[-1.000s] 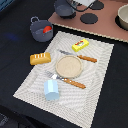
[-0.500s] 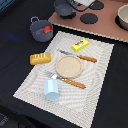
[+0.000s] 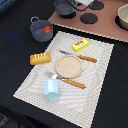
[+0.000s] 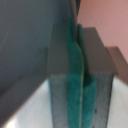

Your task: Interact with the objects in diverse but meaningful ways.

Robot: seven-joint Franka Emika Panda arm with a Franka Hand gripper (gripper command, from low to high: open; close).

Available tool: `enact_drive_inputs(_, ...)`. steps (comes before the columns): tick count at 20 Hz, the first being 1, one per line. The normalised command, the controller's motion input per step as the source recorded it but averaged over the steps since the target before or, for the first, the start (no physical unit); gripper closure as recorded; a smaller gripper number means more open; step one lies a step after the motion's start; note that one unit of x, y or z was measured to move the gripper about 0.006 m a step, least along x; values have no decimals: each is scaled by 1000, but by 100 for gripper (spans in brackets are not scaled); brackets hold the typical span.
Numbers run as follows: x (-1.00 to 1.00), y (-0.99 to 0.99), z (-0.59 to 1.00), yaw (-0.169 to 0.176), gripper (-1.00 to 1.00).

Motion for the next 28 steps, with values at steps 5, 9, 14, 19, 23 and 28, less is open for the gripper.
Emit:
enact_drive_inputs(5,441,293,0,0,100)
enact_drive_inputs(9,427,255,0,0,100)
enact_drive_inputs(14,377,227,0,0,100)
enact_drive_inputs(19,93,20,-67,0,100)
enact_drive_inputs(23,-174,-5,-122,17,100)
enact_drive_inputs(28,-378,-6,-118,33,100)
